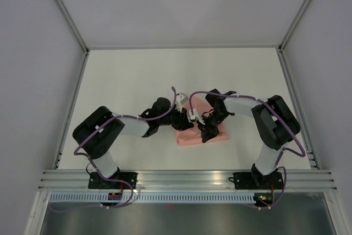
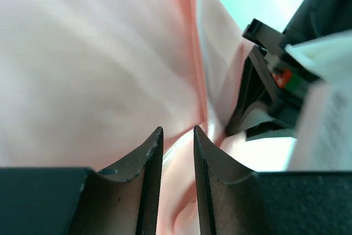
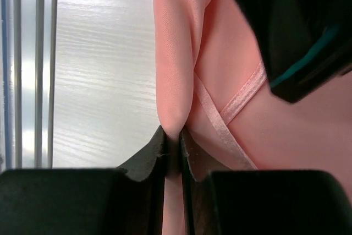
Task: Fold the napkin, place the utensils inside, and roll it up
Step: Roll the napkin with the utensil
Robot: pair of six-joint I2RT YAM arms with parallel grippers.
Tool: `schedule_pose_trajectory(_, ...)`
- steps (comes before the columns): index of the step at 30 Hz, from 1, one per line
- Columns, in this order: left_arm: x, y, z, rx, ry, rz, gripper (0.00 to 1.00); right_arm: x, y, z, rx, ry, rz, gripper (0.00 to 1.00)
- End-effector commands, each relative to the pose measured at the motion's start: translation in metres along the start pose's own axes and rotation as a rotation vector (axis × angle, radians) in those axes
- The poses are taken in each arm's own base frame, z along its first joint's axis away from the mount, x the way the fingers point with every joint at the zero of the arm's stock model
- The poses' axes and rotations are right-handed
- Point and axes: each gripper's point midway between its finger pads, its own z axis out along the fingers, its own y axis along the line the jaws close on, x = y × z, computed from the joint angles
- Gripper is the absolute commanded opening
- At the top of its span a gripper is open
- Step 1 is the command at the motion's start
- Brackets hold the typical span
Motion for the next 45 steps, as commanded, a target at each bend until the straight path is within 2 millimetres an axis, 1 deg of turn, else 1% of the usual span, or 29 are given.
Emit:
schedule_pose_trajectory(1, -0.046, -0.003, -0.018, -0.065, -0.211, 0.098, 0.33, 0.036, 0.02, 0.008, -0.136, 0.084, 0.122, 0.0)
schedule_pose_trajectory(2, -0.036, 0.001, -0.024, -0.083, -0.21, 0.099, 0.33, 0.032, 0.018, 0.004, -0.15, 0.074, 0.14, 0.0)
schedule_pose_trajectory(3, -0.048, -0.001, -0.031, -0.099, -0.265, 0.12, 0.33, 0.032, 0.017, 0.003, -0.165, 0.071, 0.141, 0.0)
schedule_pose_trajectory(4, -0.048, -0.001, -0.035, -0.112, -0.279, 0.135, 0.33, 0.036, 0.017, 0.005, -0.19, 0.074, 0.166, 0.01)
schedule_pose_trajectory(5, -0.038, -0.002, -0.037, -0.124, -0.271, 0.171, 0.33, 0.033, 0.015, 0.001, -0.205, 0.071, 0.184, 0.0)
schedule_pose_trajectory(6, -0.047, -0.002, -0.045, -0.17, -0.319, 0.196, 0.33, 0.034, 0.013, 0.001, -0.214, 0.071, 0.191, 0.0)
schedule_pose_trajectory(7, -0.049, -0.004, -0.047, -0.188, -0.34, 0.225, 0.33, 0.036, 0.011, 0.003, -0.23, 0.073, 0.208, 0.0)
schedule_pose_trajectory(8, -0.04, -0.011, -0.047, -0.193, -0.33, 0.279, 0.33, 0.034, 0.008, 0.0, -0.234, 0.071, 0.221, 0.0)
schedule_pose_trajectory(9, -0.045, -0.012, -0.051, -0.231, -0.358, 0.304, 0.34, 0.034, 0.007, 0.0, -0.239, 0.072, 0.226, 0.01)
schedule_pose_trajectory(10, -0.043, -0.015, -0.05, -0.245, -0.357, 0.335, 0.35, 0.035, 0.003, 0.001, -0.247, 0.072, 0.235, 0.0)
schedule_pose_trajectory(11, -0.035, -0.032, -0.045, -0.229, -0.337, 0.423, 0.36, 0.034, 0.004, 0.0, -0.255, 0.072, 0.249, 0.01)
schedule_pose_trajectory(12, -0.035, -0.034, -0.044, -0.258, -0.333, 0.463, 0.37, 0.034, 0.003, 0.0, -0.262, 0.07, 0.255, 0.0)
schedule_pose_trajectory(13, -0.027, -0.04, -0.039, -0.258, -0.304, 0.502, 0.37, 0.035, 0.003, 0.001, -0.271, 0.073, 0.265, 0.01)
schedule_pose_trajectory(14, -0.02, -0.056, -0.032, -0.235, -0.264, 0.606, 0.38, 0.034, 0.001, 0.0, -0.273, 0.072, 0.269, 0.0)
schedule_pose_trajectory(15, -0.017, -0.06, -0.029, -0.244, -0.248, 0.648, 0.38, 0.035, 0.001, 0.001, -0.28, 0.073, 0.279, 0.0)
schedule_pose_trajectory(16, -0.003, -0.07, -0.022, -0.219, -0.209, 0.696, 0.38, 0.035, -0.001, 0.001, -0.278, 0.071, 0.279, 0.0)
schedule_pose_trajectory(19, 0.009, -0.077, -0.011, -0.238, -0.137, 0.832, 0.43, 0.036, -0.002, 0.001, -0.285, 0.071, 0.297, 0.0)
schedule_pose_trajectory(20, 0.019, -0.08, -0.004, -0.238, -0.099, 0.906, 0.43, 0.038, -0.001, 0.002, -0.288, 0.074, 0.304, 0.01)
schedule_pose_trajectory(22, 0.024, -0.087, 0.003, -0.233, -0.08, 0.986, 0.45, 0.04, -0.003, 0.003, -0.287, 0.08, 0.308, 0.0)
schedule_pose_trajectory(23, 0.033, -0.08, 0.008, -0.252, -0.048, 1.011, 0.47, 0.042, -0.003, 0.004, -0.287, 0.082, 0.314, 0.0)
schedule_pose_trajectory(25, 0.035, -0.078, 0.015, -0.256, -0.028, 1.047, 0.48, 0.043, -0.004, 0.004, -0.287, 0.083, 0.322, 0.0)
schedule_pose_trajectory(26, 0.043, -0.072, 0.019, -0.257, -0.003, 1.059, 0.49, 0.044, -0.004, 0.004, -0.287, 0.084, 0.324, 0.0)
schedule_pose_trajectory(29, 0.053, -0.068, 0.025, -0.244, 0.025, 1.088, 0.5, 0.045, -0.004, 0.004, -0.29, 0.084, 0.331, 0.0)
schedule_pose_trajectory(33, 0.059, -0.062, 0.03, -0.249, 0.048, 1.127, 0.51, 0.046, -0.005, 0.003, -0.286, 0.084, 0.336, 0.0)
schedule_pose_trajectory(36, 0.062, -0.064, 0.034, -0.225, 0.059, 1.141, 0.51, 0.046, -0.006, 0.003, -0.289, 0.084, 0.339, 0.01)
schedule_pose_trajectory(37, 0.068, -0.061, 0.036, -0.219, 0.095, 1.146, 0.51, 0.045, -0.006, 0.003, -0.288, 0.085, 0.338, 0.01)
schedule_pose_trajectory(40, 0.08, -0.065, 0.041, -0.168, 0.138, 1.134, 0.48, 0.046, -0.007, 0.003, -0.291, 0.084, 0.344, 0.01)
schedule_pose_trajectory(41, 0.087, -0.063, 0.04, -0.153, 0.17, 1.129, 0.46, 0.045, -0.007, 0.003, -0.292, 0.082, 0.339, 0.0)
schedule_pose_trajectory(45, 0.104, -0.06, 0.041, -0.123, 0.233, 1.085, 0.39, 0.046, -0.008, 0.003, -0.297, 0.081, 0.346, 0.01)
